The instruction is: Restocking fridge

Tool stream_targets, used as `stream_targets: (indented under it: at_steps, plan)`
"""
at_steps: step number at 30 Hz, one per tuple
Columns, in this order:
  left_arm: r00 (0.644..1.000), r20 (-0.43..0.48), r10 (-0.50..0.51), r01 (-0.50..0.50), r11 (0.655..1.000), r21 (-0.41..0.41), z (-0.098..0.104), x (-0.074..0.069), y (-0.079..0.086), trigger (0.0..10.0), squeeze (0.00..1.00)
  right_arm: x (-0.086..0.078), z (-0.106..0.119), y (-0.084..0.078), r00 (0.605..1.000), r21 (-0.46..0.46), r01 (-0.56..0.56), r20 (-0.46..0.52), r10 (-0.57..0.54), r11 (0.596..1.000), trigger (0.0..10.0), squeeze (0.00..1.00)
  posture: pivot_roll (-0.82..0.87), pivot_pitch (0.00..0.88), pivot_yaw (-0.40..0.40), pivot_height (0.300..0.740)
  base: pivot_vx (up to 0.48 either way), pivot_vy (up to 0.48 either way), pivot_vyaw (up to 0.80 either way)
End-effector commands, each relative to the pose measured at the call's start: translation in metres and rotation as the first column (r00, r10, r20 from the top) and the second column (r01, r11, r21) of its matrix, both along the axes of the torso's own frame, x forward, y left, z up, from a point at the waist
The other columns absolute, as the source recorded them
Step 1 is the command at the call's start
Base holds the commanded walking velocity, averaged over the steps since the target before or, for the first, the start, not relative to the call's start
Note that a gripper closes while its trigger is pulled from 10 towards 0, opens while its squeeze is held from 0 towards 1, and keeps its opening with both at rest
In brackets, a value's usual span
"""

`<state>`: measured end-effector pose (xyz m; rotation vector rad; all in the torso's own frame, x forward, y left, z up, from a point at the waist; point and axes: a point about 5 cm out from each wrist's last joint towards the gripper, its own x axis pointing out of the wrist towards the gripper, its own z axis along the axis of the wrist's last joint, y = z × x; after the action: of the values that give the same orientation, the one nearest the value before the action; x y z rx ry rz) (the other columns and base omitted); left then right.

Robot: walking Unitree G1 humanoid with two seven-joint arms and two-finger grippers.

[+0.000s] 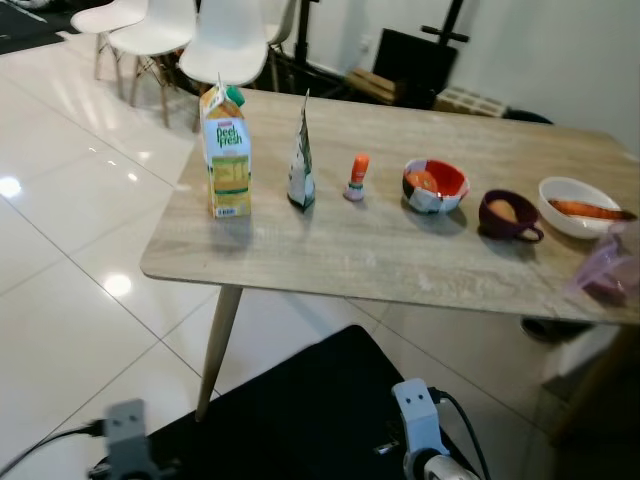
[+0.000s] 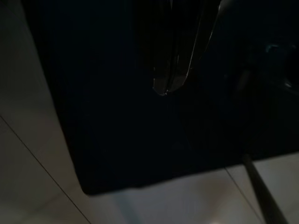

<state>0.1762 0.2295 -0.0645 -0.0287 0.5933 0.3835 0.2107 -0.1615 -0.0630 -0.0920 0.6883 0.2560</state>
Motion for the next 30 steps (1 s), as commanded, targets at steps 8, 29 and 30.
stream_targets:
  at_steps: [8,29,30]
  plan:
    - [0.993,0.024,-0.114,0.114,0.993,-0.015,-0.002,0.004,-0.036,10.0,0.0,-0.006,-0.003,-0.003,1.0,-0.002,0.013,-0.017,-0.013,1.0,10.0,0.0,-0.04,0.091,-0.06,0.74,0.0,-0.359,0.0]
    - [0.987,0.018,-0.162,0.162,0.987,-0.007,-0.002,0.005,-0.045,10.0,0.0,-0.004,-0.003,-0.001,1.0,0.0,0.013,-0.013,-0.013,1.0,10.0,0.0,-0.04,0.088,-0.051,0.74,0.0,-0.353,0.0]
    - [0.986,0.021,-0.163,0.163,0.987,-0.009,-0.002,0.005,-0.045,10.0,0.0,-0.004,-0.003,-0.001,1.0,-0.001,0.014,-0.012,-0.014,1.0,10.0,0.0,-0.04,0.088,-0.051,0.74,0.0,0.0,0.0]
